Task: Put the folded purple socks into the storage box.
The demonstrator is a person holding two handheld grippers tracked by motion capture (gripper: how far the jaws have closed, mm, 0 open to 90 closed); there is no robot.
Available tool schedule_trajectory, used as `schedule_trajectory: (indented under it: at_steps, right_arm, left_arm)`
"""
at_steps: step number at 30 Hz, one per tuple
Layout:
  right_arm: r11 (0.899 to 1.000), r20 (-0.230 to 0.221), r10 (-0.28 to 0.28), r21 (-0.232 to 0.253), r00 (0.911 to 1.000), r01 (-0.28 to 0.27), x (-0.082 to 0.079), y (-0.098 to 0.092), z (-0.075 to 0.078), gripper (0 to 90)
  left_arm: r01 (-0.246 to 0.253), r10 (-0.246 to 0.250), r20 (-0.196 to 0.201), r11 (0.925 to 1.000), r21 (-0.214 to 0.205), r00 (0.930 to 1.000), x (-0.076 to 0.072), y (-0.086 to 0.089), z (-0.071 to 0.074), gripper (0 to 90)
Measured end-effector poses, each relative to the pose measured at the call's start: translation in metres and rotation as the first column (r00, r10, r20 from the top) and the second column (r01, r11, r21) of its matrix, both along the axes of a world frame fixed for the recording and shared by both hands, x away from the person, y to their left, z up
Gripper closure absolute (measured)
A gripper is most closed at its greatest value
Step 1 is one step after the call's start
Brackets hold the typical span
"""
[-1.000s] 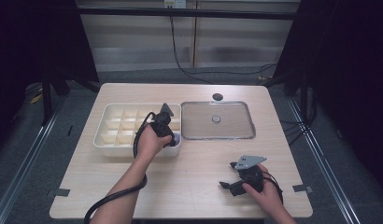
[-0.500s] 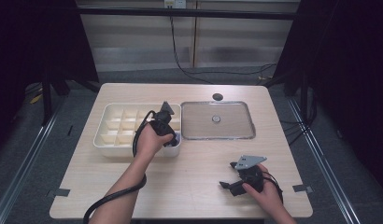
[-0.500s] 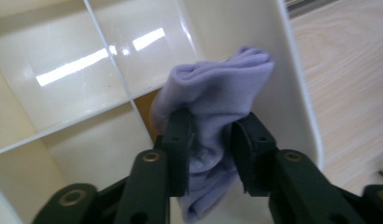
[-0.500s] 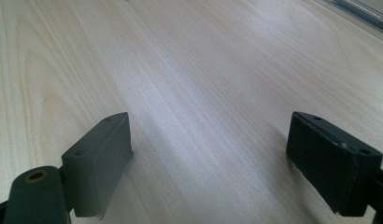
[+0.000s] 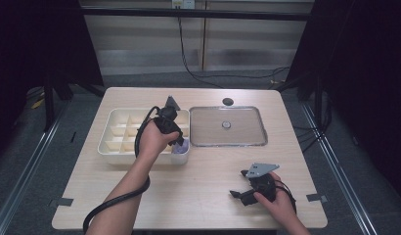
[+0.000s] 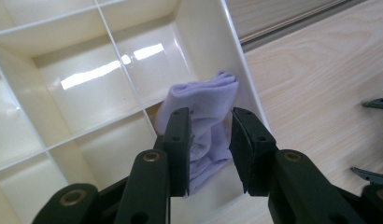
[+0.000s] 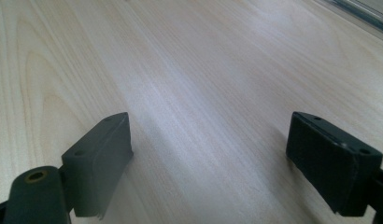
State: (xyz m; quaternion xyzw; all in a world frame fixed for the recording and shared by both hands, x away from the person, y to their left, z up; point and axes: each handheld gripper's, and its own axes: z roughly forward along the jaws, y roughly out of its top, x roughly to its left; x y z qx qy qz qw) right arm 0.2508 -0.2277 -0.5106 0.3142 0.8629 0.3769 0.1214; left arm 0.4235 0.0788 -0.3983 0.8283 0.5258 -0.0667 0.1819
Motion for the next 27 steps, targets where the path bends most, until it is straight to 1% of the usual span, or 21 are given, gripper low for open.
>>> schedule_trajectory:
  at_steps: [3, 5, 7, 9, 10, 12, 13, 14, 15, 16, 17, 18, 19, 21, 22, 24, 25, 27]
  right_arm:
    - [1.0, -0.003, 0.001, 0.001, 1.0, -0.001, 0.0, 0.0, 0.0, 13.5]
    - [1.0, -0.002, 0.0, 0.0, 1.0, 0.0, 0.0, 0.0, 0.0, 13.5]
    - [1.0, -0.002, 0.0, 0.002, 1.0, 0.0, 0.0, 0.0, 0.0, 13.5]
    - [1.0, -0.001, -0.001, 0.0, 1.0, 0.001, 0.0, 0.0, 0.0, 13.5]
    - [1.0, 0.005, -0.002, -0.002, 1.0, 0.002, 0.0, 0.0, 0.0, 13.5]
    - [1.0, 0.005, -0.002, -0.002, 1.0, 0.002, 0.0, 0.0, 0.0, 13.5]
    - [1.0, 0.005, -0.002, -0.002, 1.0, 0.002, 0.0, 0.0, 0.0, 13.5]
    - [1.0, 0.005, -0.002, -0.002, 1.0, 0.002, 0.0, 0.0, 0.0, 13.5]
    - [1.0, 0.005, -0.002, -0.001, 1.0, 0.002, 0.0, 0.0, 0.0, 13.5]
    - [1.0, 0.005, -0.001, -0.001, 1.0, 0.001, 0.0, 0.0, 0.0, 13.5]
    - [1.0, 0.005, -0.002, -0.001, 1.0, 0.002, 0.0, 0.0, 0.0, 13.6]
    - [1.0, 0.005, -0.001, -0.001, 1.0, 0.001, 0.0, 0.0, 0.0, 13.5]
    - [1.0, 0.005, -0.001, -0.001, 1.0, 0.001, 0.0, 0.0, 0.0, 13.5]
    - [1.0, 0.005, -0.002, -0.001, 1.0, 0.002, 0.0, 0.0, 0.0, 13.5]
    - [1.0, 0.006, -0.001, -0.002, 1.0, 0.001, 0.0, 0.0, 0.0, 13.5]
    - [1.0, 0.001, 0.0, 0.0, 1.0, 0.0, 0.0, 0.0, 0.0, 13.5]
    - [1.0, 0.005, -0.001, -0.002, 1.0, 0.001, 0.0, 0.0, 0.0, 13.5]
    - [1.0, 0.005, -0.001, -0.002, 1.0, 0.001, 0.0, 0.0, 0.0, 13.5]
  left_arm:
    - [-0.007, 0.007, 0.0, 0.9999, -0.009, 1.0, 0.002, 0.0, 0.004, 69.5]
    - [-0.006, 0.006, 0.002, 1.0, 0.004, 1.0, 0.004, 0.001, 0.007, 70.0]
    - [-0.011, 0.011, 0.003, 0.9999, 0.0, 0.9999, 0.005, 0.001, 0.009, 70.5]
    - [-0.006, 0.006, 0.003, 1.0, 0.006, 1.0, 0.007, 0.001, 0.01, 71.2]
    - [-0.011, 0.011, 0.0, 0.9999, 0.001, 0.9999, 0.008, 0.001, 0.011, 71.6]
    - [-0.013, 0.013, -0.01, 0.9999, -0.01, 0.9999, 0.009, 0.002, 0.011, 71.9]
    - [-0.014, 0.014, -0.008, 0.9999, -0.005, 0.9999, 0.01, 0.002, 0.012, 72.5]
    - [-0.012, 0.012, -0.014, 0.9999, -0.004, 0.9998, 0.011, 0.003, 0.012, 72.7]
    - [-0.021, 0.02, -0.02, 0.9997, -0.01, 0.9996, 0.012, 0.003, 0.012, 72.7]
    - [-0.018, 0.018, -0.022, 0.9998, -0.007, 0.9996, 0.012, 0.003, 0.012, 73.0]
    - [-0.02, 0.02, -0.016, 0.9998, 0.002, 0.9997, 0.013, 0.002, 0.013, 73.7]
    - [-0.015, 0.015, -0.014, 0.9999, 0.0, 0.9998, 0.013, 0.002, 0.014, 74.0]
    - [-0.021, 0.021, -0.02, 0.9998, -0.002, 0.9996, 0.014, 0.001, 0.015, 75.8]
    - [-0.012, 0.012, -0.013, 0.9998, 0.014, 0.9998, 0.015, 0.001, 0.016, 76.1]
    - [-0.015, 0.016, -0.017, 0.9998, 0.008, 0.9997, 0.015, 0.0, 0.016, 77.1]
    - [-0.008, 0.008, -0.018, 0.9999, 0.011, 0.9998, 0.016, 0.0, 0.016, 77.8]
    - [-0.006, 0.006, -0.022, 0.9999, 0.015, 0.9997, 0.016, -0.001, 0.015, 80.7]
    - [-0.005, 0.006, -0.027, 0.9996, 0.028, 0.9996, 0.018, -0.001, 0.014, 82.7]
